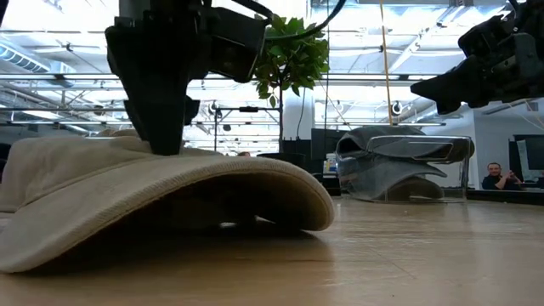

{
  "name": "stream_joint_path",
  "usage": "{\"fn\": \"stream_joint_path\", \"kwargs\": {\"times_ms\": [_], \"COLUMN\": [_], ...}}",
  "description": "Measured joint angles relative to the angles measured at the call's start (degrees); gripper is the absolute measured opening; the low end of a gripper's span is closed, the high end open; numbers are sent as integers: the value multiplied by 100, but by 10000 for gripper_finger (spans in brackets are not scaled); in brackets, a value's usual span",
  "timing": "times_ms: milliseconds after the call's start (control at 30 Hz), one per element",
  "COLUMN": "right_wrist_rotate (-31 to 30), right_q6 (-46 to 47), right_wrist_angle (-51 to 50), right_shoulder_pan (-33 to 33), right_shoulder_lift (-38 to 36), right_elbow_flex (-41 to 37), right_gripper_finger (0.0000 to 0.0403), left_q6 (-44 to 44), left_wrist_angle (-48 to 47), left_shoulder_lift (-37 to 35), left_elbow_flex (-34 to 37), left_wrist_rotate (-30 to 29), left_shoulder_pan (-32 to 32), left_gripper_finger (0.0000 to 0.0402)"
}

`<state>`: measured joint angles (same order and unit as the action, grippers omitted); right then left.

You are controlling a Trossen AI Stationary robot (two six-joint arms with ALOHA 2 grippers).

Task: Pick & Place hat
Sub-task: Put the brown cap into the left transparent bin

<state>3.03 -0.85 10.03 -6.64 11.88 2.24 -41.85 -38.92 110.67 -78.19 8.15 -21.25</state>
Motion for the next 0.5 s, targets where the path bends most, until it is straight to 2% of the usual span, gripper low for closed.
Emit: {"fn": "stream_joint_path", "kwargs": {"times_ms": [167, 233, 300, 433, 500], "right_wrist_rotate": [0, 0, 0, 0, 0], "right_q6": [-1, -1, 0, -1, -1], "right_wrist_angle": [3, -3, 4, -1, 1], "right_shoulder_pan": [-1, -1, 0, 1, 1], "right_shoulder_lift": [-2, 0, -2, -2, 0], "right_elbow_flex": [0, 0, 0, 0, 0], "right_gripper_finger": [0, 0, 0, 0, 0], "left_q6": [387, 561, 703, 891, 973], "left_wrist_angle": [60, 60, 57, -46, -77], "left_shoulder_lift": [22, -4, -11, -11, -11], "left_elbow_flex": [0, 0, 0, 0, 0], "left_wrist_rotate": [77, 78, 75, 110, 110], "left_shoulder_pan": [78, 83, 83, 80, 83], "left_gripper_finger": [174, 158, 124, 23, 14]}}
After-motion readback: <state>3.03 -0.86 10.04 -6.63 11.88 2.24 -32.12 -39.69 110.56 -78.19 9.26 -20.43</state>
